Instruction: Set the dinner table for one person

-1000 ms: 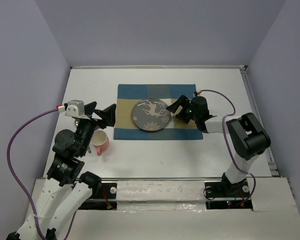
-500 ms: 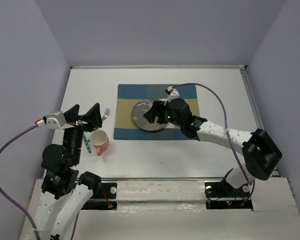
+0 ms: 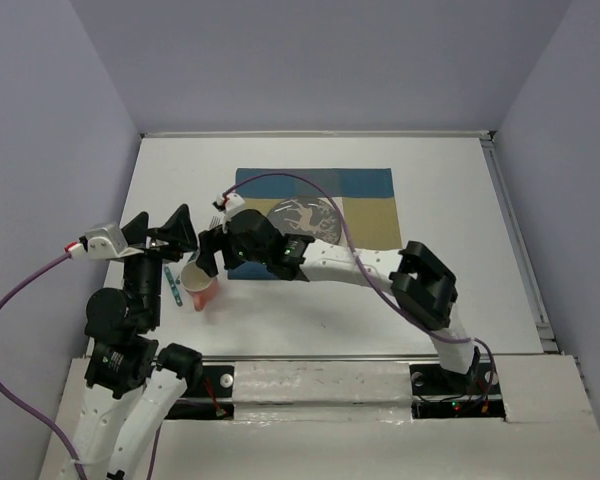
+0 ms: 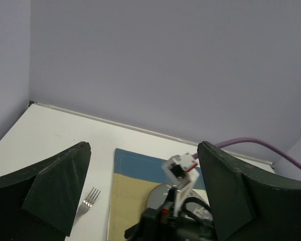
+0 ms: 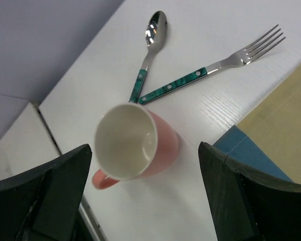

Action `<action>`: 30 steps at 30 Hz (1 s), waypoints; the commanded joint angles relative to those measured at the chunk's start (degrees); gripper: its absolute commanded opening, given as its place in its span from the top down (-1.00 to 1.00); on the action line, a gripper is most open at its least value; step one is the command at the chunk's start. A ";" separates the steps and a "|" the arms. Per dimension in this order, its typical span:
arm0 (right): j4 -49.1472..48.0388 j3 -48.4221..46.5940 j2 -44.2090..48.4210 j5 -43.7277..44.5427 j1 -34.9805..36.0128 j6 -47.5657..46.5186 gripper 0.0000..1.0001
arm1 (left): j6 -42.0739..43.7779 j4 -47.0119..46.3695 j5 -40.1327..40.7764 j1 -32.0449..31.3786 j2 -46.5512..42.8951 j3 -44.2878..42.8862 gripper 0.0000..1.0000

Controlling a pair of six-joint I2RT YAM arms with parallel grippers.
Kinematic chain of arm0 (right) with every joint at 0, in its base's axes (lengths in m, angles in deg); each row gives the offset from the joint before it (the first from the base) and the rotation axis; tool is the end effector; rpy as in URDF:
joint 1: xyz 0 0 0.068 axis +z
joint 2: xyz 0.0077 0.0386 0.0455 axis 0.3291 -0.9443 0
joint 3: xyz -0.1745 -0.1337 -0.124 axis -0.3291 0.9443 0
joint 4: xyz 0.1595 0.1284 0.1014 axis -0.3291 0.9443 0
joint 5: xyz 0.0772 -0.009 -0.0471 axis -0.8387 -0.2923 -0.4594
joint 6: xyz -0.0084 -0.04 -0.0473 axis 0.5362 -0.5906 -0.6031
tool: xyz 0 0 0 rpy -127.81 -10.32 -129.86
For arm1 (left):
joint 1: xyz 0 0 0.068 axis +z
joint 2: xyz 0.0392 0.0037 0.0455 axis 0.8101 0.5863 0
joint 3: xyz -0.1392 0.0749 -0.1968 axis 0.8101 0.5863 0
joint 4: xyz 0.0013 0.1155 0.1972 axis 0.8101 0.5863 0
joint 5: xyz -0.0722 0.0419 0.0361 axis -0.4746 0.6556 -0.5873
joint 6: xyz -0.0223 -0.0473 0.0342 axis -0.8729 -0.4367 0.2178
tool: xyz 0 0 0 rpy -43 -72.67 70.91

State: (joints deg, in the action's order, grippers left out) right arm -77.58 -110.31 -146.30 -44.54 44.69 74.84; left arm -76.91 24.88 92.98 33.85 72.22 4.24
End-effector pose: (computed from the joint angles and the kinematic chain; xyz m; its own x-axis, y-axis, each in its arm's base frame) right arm 0.2018 0.4066 0.2575 -0.5357 -0.0733 -0.8413 -0.7132 0.5727 0.4042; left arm 0.0684 -0.0091 0.3749 0.3710 -0.3450 -0.8622 0.1357 0.9386 -0.3172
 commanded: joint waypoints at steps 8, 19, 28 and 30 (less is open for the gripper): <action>15.83 -19.74 -14.84 6.79 3.07 -4.90 -0.27 | 0.04 -2.44 -0.31 0.39 -0.95 0.15 -0.98; 13.21 -17.47 -9.75 13.72 4.13 -5.95 1.00 | -0.05 -2.53 -1.01 0.47 -1.21 0.32 -0.98; 9.25 -2.09 9.84 22.70 -10.33 -13.33 1.00 | -0.14 -3.14 -3.47 0.04 -1.30 0.58 -0.98; 9.33 0.11 12.13 21.74 -15.27 -13.69 1.00 | -0.14 -3.40 -4.35 -0.40 -1.48 0.67 -0.98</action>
State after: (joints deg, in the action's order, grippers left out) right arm -60.93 -112.56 -144.16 -27.47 42.78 63.74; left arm -77.13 24.86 90.79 33.94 71.88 4.26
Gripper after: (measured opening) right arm 0.185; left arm 0.989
